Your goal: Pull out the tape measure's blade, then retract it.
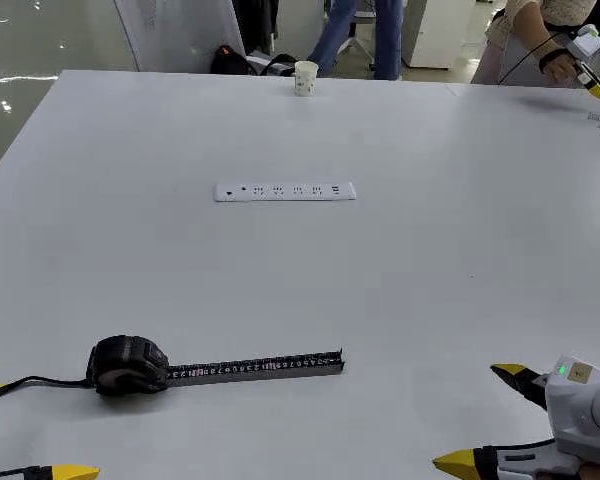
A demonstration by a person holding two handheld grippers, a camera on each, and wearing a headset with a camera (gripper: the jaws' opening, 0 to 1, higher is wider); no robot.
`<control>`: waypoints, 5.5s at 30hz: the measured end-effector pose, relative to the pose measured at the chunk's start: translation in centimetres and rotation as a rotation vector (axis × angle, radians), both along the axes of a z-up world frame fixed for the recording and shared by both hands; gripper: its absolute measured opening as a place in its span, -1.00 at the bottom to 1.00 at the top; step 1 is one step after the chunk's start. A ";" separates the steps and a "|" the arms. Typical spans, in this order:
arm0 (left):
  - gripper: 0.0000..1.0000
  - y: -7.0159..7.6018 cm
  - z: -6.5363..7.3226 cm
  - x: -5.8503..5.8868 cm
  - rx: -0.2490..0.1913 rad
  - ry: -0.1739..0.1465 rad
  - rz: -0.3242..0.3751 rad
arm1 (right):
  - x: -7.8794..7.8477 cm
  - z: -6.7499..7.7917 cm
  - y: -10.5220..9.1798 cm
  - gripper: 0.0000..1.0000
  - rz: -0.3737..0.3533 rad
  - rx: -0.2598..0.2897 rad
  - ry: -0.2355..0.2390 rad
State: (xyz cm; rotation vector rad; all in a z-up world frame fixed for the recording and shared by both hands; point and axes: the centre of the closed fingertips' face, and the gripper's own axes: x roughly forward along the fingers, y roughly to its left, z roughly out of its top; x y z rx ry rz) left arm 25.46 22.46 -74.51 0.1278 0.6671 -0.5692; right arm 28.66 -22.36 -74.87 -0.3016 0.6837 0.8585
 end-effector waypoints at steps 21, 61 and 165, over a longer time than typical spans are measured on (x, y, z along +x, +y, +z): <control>0.98 -0.3 0.0 0.5 -0.003 0.002 0.009 | -0.5 -0.1 -0.3 0.98 -0.010 -0.006 0.010; 0.98 -6.0 0.9 3.8 -0.051 -0.015 0.107 | 3.1 0.5 2.8 0.98 0.297 -0.200 0.064; 0.98 -3.7 -0.7 10.1 -0.041 -0.221 0.502 | 7.7 -5.8 13.7 -0.62 0.804 -0.431 0.123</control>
